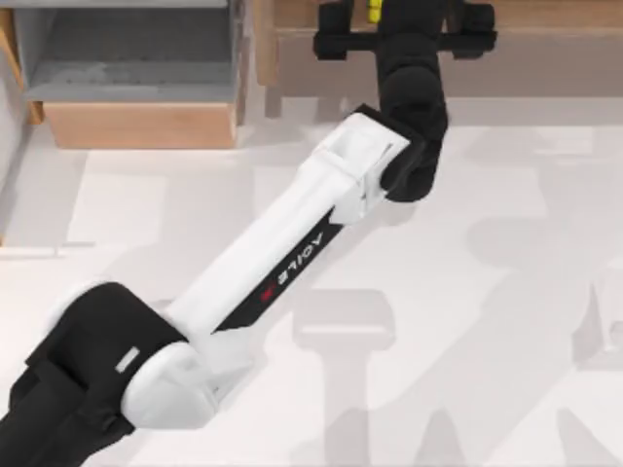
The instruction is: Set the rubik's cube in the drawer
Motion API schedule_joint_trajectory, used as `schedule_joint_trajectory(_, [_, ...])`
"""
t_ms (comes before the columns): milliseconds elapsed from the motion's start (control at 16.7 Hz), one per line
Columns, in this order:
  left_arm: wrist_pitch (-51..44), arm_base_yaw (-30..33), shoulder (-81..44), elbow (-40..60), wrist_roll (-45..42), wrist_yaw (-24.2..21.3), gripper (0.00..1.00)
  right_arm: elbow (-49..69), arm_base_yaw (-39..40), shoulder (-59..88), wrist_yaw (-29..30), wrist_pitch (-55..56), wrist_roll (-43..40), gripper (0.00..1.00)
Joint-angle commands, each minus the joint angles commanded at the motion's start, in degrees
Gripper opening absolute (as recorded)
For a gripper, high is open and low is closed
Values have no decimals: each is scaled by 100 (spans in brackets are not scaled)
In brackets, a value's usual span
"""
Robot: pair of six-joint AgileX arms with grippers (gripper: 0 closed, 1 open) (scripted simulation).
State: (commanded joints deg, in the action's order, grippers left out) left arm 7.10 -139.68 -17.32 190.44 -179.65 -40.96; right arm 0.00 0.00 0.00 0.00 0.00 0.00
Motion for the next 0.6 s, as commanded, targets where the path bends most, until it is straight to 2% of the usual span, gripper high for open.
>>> schedule_joint_trajectory(180, [0, 0, 0, 0, 0, 0, 100, 0, 0, 0, 0, 0, 0, 100])
schedule_joint_trajectory(600, [0, 0, 0, 0, 0, 0, 47, 0, 0, 0, 0, 0, 0, 100])
